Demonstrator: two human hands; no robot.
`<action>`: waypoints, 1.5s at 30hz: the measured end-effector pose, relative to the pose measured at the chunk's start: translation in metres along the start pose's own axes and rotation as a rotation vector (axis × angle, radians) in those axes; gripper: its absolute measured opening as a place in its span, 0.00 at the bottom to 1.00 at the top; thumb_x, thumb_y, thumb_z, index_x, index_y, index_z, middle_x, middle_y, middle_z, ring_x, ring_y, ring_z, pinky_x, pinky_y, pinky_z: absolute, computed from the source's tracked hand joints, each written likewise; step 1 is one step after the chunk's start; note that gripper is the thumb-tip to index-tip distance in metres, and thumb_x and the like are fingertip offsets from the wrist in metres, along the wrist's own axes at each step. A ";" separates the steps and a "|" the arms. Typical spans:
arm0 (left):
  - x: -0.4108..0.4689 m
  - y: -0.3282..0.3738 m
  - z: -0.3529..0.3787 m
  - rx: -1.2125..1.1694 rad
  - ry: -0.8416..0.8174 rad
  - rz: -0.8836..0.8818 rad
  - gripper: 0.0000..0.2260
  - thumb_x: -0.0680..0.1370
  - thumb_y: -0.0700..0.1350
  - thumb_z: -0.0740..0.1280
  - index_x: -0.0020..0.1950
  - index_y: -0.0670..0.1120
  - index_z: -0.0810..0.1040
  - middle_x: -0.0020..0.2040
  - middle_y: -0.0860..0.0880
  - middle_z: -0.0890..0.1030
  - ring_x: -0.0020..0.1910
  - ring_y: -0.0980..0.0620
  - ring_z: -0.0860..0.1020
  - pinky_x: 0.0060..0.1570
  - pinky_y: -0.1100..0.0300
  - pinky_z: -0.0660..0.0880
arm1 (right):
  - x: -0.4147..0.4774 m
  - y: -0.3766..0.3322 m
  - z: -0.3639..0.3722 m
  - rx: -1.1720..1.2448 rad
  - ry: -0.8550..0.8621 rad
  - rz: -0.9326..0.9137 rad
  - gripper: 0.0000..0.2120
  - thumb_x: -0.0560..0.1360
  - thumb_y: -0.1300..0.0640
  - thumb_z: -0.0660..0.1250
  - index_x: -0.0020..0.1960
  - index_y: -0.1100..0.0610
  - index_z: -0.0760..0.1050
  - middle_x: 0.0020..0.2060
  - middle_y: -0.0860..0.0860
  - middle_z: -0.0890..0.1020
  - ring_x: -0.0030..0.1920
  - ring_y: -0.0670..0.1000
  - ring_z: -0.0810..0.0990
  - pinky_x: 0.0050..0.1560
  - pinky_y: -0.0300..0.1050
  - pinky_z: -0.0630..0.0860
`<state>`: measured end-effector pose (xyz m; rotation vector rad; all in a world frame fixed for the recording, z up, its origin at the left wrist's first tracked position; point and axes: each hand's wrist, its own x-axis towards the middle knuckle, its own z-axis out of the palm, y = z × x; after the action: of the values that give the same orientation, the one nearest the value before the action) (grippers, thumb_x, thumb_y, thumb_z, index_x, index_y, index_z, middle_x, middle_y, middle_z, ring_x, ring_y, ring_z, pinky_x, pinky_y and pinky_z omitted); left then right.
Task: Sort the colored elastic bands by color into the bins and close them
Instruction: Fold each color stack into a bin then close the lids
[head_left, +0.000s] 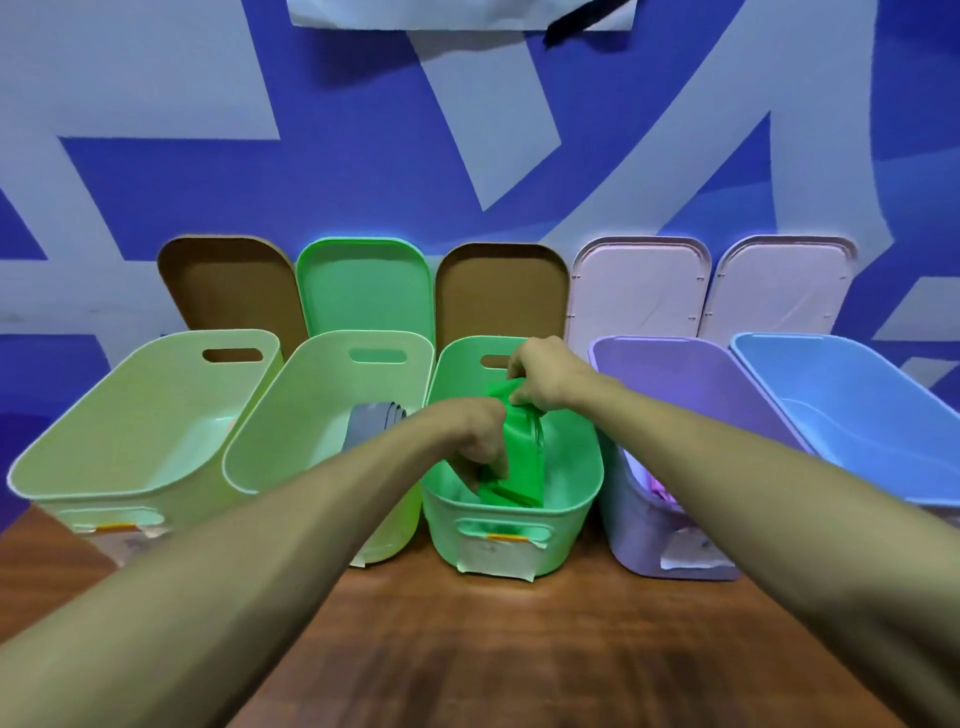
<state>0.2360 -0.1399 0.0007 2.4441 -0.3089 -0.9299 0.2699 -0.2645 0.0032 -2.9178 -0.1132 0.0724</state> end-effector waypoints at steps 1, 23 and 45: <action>0.000 0.002 0.002 0.046 -0.004 -0.012 0.08 0.74 0.35 0.69 0.51 0.33 0.75 0.51 0.35 0.81 0.41 0.41 0.81 0.46 0.50 0.81 | 0.000 0.001 0.004 -0.035 -0.027 -0.004 0.14 0.70 0.60 0.71 0.55 0.61 0.80 0.51 0.58 0.83 0.52 0.57 0.80 0.51 0.44 0.77; -0.197 -0.053 -0.013 0.174 0.591 0.316 0.13 0.77 0.40 0.64 0.60 0.41 0.78 0.58 0.45 0.81 0.55 0.48 0.78 0.51 0.64 0.70 | -0.187 -0.065 -0.068 -0.074 0.141 -0.113 0.17 0.73 0.61 0.62 0.61 0.56 0.78 0.59 0.54 0.80 0.59 0.55 0.77 0.60 0.47 0.74; -0.281 -0.143 -0.056 -0.011 0.923 0.174 0.10 0.78 0.42 0.64 0.57 0.44 0.81 0.56 0.47 0.81 0.55 0.51 0.77 0.55 0.59 0.73 | -0.186 -0.141 -0.074 0.070 0.231 -0.397 0.16 0.75 0.55 0.64 0.62 0.57 0.76 0.57 0.53 0.81 0.57 0.51 0.78 0.58 0.43 0.72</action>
<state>0.0704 0.1084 0.1174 2.4910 -0.1664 0.3049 0.0788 -0.1584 0.1141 -2.7496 -0.6293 -0.3162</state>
